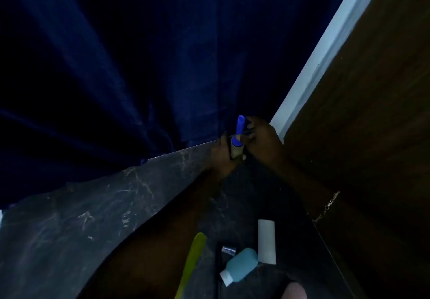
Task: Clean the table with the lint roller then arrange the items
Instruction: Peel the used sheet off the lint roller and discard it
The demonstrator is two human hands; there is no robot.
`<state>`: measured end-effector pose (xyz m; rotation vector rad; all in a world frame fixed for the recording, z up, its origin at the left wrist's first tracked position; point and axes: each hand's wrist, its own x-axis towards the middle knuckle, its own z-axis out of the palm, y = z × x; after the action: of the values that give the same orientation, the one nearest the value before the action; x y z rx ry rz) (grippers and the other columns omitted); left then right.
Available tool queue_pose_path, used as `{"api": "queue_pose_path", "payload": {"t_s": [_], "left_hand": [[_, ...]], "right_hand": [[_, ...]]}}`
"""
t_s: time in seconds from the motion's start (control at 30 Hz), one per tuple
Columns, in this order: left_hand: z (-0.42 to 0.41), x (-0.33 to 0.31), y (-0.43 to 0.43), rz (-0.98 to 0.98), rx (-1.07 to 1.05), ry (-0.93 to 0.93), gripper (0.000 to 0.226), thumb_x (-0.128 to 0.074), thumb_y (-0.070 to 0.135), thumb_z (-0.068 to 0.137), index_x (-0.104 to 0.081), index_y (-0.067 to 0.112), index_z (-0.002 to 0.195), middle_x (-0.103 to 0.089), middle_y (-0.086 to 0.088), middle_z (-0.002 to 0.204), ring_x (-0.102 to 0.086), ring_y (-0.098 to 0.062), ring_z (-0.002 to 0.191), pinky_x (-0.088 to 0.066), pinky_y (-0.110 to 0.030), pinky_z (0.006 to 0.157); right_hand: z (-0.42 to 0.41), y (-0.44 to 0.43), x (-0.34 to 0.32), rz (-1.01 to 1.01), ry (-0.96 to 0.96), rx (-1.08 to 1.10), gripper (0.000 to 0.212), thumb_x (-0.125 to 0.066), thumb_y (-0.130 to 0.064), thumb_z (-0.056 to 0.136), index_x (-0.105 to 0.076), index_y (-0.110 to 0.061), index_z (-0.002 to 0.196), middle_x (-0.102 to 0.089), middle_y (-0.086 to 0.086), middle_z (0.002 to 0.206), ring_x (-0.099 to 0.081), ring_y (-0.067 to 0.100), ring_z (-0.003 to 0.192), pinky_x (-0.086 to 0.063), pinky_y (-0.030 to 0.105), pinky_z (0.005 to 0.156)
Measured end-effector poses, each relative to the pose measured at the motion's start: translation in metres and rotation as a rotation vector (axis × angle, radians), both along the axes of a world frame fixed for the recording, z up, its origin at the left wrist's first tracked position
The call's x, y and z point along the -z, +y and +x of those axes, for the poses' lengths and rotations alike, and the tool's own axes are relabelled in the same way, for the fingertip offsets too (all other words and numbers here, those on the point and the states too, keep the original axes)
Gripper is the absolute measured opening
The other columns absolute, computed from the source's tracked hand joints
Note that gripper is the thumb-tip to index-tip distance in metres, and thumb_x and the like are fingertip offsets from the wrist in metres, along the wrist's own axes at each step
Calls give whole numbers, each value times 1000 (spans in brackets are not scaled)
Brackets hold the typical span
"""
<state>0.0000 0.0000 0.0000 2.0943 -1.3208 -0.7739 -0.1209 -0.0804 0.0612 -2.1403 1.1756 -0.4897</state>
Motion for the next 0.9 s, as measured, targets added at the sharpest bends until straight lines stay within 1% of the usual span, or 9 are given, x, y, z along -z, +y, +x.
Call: {"api": "queue_pose_path", "payload": {"t_s": [0.13,0.23,0.37,0.4,0.47,0.5,0.57,0.7,0.9], "left_hand": [[-19,1,-18,-52,-171,317,41,-64,15,98,-53,6,136,-63,-14,132,-61,-30,122,-48,-46,108],[-22,6,-18,-60,-137,345,36,-63,14,98,-59,5,133,-66,-15,130,-62,-31,122,-49,-46,108],[-21,-2,1,-121,-161,337,35,-70,27,94,-61,16,126,-69,-7,122,-65,-23,113,-50,-38,101],[-19,-7,10,-152,-139,350,34,-73,28,91,-63,18,122,-70,-4,118,-66,-21,108,-52,-40,98],[-11,-16,32,-215,-107,323,34,-79,29,85,-65,20,114,-70,-1,110,-66,-19,101,-54,-38,90],[-6,-22,45,-243,-96,294,35,-82,28,83,-66,19,112,-68,-2,109,-65,-19,99,-53,-36,87],[2,-35,74,-296,-64,224,40,-86,26,79,-67,17,114,-65,-4,109,-63,-20,98,-51,-33,85],[16,-61,136,-326,9,36,48,-89,27,73,-69,23,116,-61,1,105,-59,-11,93,-46,-22,81],[29,-102,238,-214,76,-94,54,-85,20,73,-68,26,124,-57,-2,111,-63,-24,101,-54,-43,92]], "right_hand": [[10,-3,-2,18,-7,8,34,-68,-27,90,-59,-11,119,-67,9,110,-64,21,101,-49,27,83],[10,0,-3,35,-59,0,18,-66,-21,92,-60,-11,106,-66,3,94,-67,19,91,-48,21,75],[-4,12,-16,88,-144,52,22,-69,-19,89,-63,-12,109,-69,-1,94,-69,17,89,-50,7,70],[-9,17,-21,107,-157,64,24,-70,-20,88,-64,-13,109,-71,1,97,-70,17,91,-52,9,74],[-18,30,-33,178,-234,64,23,-72,-14,85,-66,-13,107,-74,9,98,-71,23,93,-58,33,86],[-23,38,-40,218,-291,58,22,-72,-9,83,-67,-11,105,-74,12,95,-72,28,91,-58,46,89],[-33,59,-55,264,-362,35,21,-73,-4,80,-68,-10,100,-74,16,88,-73,31,85,-56,55,87],[-50,104,-78,304,-261,-76,20,-76,-11,74,-70,-21,90,-75,7,85,-73,27,84,-57,53,87],[-60,179,-105,196,97,-344,17,-72,-20,86,-71,-24,102,-73,-6,94,-69,12,90,-55,42,87]]}}
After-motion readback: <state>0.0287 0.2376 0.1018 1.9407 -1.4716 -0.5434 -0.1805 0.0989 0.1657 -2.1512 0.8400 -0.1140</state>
